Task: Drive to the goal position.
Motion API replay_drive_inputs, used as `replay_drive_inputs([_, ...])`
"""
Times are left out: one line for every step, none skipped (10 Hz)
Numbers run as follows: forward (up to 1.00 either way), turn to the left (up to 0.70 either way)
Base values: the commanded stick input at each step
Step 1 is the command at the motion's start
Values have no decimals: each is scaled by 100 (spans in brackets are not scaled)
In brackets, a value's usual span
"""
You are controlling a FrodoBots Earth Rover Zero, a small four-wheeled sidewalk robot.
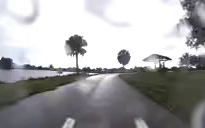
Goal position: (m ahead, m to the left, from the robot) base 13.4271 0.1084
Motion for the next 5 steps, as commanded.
replay_drive_inputs([100, 0])
replay_drive_inputs([100, -3])
replay_drive_inputs([100, -20])
replay_drive_inputs([100, -32])
replay_drive_inputs([100, -40])
